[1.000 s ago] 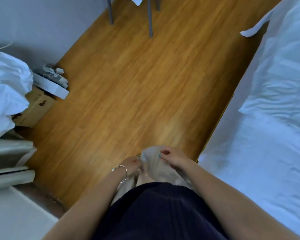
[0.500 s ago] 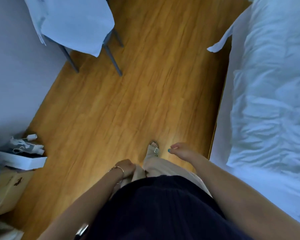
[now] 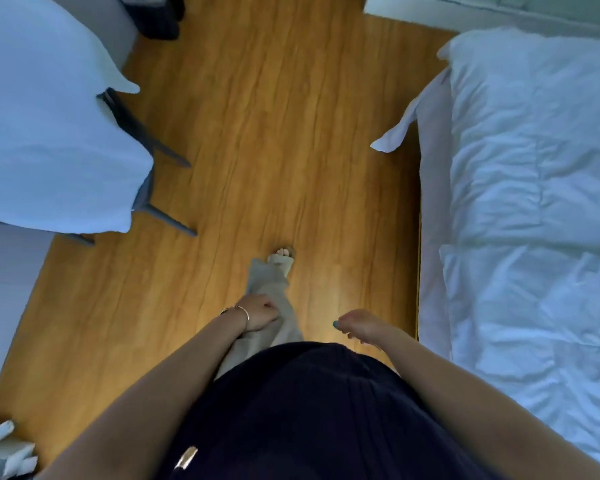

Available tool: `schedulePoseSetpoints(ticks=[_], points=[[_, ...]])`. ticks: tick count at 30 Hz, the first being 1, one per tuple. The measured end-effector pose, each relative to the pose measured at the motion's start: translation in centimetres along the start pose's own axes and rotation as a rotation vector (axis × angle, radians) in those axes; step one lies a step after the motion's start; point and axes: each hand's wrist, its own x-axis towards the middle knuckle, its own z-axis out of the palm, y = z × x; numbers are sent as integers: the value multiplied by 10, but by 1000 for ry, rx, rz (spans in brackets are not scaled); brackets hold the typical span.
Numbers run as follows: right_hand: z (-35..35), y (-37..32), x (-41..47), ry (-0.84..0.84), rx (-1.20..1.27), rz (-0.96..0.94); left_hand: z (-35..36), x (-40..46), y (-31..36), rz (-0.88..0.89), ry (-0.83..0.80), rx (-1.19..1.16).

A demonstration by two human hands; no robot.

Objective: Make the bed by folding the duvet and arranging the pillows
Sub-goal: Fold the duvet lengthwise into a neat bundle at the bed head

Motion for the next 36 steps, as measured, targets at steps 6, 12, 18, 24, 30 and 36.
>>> schedulePoseSetpoints(ticks=[6,12,18,24,30,36], points=[[-123,-106,34,158,-207,9,-156,81,107,47,-4,-65],[-238,-182,70,258,4,-40,-243,155,194,17,-60,87],[-374,-219,151,108,90,8,-323,256,295,-51,-160,192],[-581,-260,197,222,201,-60,-416,341,438,-25,29,266],[-707,-285,235,186,391,-56,-489,405,594,159,161,209],[-836,-298,305,218,599,0,-555,507,720,186,-11,293]])
